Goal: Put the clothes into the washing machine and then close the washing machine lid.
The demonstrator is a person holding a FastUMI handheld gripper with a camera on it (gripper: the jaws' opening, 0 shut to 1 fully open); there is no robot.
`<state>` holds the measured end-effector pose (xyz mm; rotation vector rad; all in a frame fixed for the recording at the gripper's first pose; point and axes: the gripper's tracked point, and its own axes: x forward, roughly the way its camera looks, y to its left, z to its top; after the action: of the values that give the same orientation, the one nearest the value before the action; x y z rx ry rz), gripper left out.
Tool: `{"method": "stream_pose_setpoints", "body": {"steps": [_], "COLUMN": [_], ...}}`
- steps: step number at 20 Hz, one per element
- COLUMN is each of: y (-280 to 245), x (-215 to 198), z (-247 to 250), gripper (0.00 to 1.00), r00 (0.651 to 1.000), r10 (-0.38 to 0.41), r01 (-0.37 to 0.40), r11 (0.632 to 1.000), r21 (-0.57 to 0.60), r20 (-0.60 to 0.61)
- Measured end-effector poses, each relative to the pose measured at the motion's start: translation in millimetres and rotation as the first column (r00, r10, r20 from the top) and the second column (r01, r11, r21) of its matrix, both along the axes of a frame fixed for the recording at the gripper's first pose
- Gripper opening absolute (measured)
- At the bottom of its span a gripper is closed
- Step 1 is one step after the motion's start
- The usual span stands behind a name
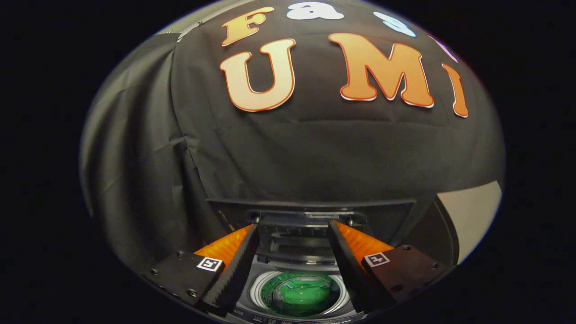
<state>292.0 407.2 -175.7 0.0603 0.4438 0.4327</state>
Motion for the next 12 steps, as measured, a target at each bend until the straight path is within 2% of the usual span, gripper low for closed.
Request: {"method": "stream_pose_setpoints", "body": {"steps": [5, 12], "y": [-1, -4], "x": [35, 86], "z": [17, -5], "gripper": [0.98, 0.98], "r00": [0.999, 0.998], "r10": [-0.027, -0.055], "r01": [0.026, 0.055], "r11": [0.999, 0.998], "r21": [0.028, -0.020], "r20": [0.024, -0.010]}}
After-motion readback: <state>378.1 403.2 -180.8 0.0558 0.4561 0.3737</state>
